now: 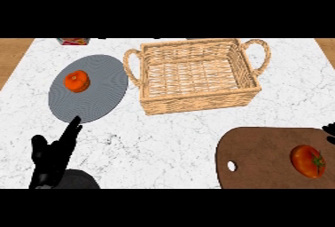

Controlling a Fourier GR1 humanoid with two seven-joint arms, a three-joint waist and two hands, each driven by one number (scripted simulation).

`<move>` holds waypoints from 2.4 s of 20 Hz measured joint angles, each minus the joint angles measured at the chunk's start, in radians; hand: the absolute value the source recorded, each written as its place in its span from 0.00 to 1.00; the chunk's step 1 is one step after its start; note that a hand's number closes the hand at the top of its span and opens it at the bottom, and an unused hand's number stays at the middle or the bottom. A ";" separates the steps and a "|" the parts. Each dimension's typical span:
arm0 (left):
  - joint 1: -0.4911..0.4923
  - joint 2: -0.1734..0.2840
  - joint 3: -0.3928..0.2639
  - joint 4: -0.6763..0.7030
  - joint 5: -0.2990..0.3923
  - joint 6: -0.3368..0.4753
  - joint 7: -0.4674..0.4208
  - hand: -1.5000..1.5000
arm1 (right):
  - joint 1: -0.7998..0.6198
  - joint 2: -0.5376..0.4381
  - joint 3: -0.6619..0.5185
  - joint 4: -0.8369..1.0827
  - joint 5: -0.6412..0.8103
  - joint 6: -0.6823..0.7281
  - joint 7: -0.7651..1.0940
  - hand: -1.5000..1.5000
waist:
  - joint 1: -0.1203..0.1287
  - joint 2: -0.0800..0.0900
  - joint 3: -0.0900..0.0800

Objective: Pick the tomato from the cutting board and place it in the basket

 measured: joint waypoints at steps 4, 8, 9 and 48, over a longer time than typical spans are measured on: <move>-0.005 0.001 0.009 0.003 0.001 -0.013 0.012 0.50 | -0.029 0.019 0.018 0.014 0.032 0.000 0.003 0.00 | -0.001 0.000 0.000; -0.006 -0.009 0.010 0.004 -0.011 -0.013 0.007 0.50 | -0.050 0.051 0.060 0.032 0.104 -0.022 0.026 0.00 | 0.000 0.000 0.000; -0.008 -0.015 0.010 0.009 -0.014 -0.012 0.003 0.50 | -0.052 0.050 0.066 0.040 0.124 -0.028 0.026 0.00 | -0.001 0.000 0.000; 0.013 -0.025 0.073 -0.024 -0.038 -0.068 0.022 0.50 | -0.179 0.346 0.245 0.062 0.545 -0.170 0.273 1.00 | -0.006 -0.010 -0.032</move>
